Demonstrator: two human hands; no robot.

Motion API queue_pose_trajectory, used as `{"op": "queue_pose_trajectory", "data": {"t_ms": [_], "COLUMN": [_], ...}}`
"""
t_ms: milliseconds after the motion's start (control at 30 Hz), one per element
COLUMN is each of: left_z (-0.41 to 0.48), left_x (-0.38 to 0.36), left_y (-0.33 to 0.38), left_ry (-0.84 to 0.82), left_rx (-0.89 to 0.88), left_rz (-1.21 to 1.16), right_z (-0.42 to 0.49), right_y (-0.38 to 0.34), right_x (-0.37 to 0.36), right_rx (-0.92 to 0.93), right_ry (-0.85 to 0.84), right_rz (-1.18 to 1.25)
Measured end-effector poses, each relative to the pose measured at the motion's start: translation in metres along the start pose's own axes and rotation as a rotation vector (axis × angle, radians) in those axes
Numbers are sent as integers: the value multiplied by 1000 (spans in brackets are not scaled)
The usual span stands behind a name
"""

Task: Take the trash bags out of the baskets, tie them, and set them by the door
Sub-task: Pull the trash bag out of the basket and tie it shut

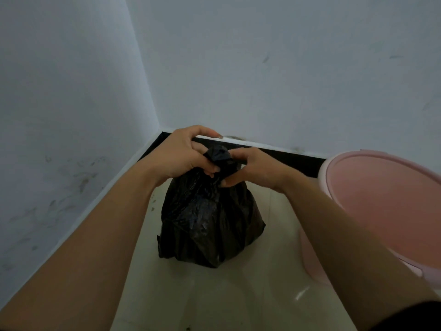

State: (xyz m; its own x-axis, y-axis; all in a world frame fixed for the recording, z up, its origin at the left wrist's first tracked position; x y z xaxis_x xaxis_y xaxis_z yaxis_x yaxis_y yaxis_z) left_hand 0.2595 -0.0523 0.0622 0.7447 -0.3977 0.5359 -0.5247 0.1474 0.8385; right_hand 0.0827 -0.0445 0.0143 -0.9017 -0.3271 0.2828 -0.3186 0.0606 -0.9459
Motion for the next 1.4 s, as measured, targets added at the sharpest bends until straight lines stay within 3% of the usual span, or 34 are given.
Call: {"op": "queue_pose_trajectory", "data": {"t_ms": [167,467,767,900,1100,1267,1400], "left_z": [-4,1,1,0,1,-1,5], "left_x": [0,-5,-3,-8,-16,-22,-23], "left_y": [7,-3,-7,-5,-14,-21,-23], "left_ry": [102,368,353,363,448,403,436], "left_rx": [-48,-67,-69,-143,-134,-146,-205], "left_rz": [294,345,340,363,134,-105,-74], "right_z": [4,6,5,4,3,3,6], "right_y": [4,5,6,4,10,21,20], "right_x": [-6,-13,-8,-8,-9,-4,-10], "right_rx": [94,-19,-86,-101,-128,-291,-308], "right_ry": [131,61,121,143,53,104,165], "right_rz": [56,200,87,163,537,444,571]}}
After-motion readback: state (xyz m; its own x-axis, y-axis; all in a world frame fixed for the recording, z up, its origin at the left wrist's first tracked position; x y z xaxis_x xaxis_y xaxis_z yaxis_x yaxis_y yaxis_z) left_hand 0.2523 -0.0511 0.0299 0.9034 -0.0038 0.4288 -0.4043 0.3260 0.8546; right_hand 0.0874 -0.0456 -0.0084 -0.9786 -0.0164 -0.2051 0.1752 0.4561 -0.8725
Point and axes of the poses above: each hand's wrist, its own z-axis towards the middle knuckle, its own x-axis out of the back of the hand, y = z × x, the point moved 2 cm from there along z, towards the middle knuckle, and after that the axes turned 9 degrees about z, right-handed, at the moved point
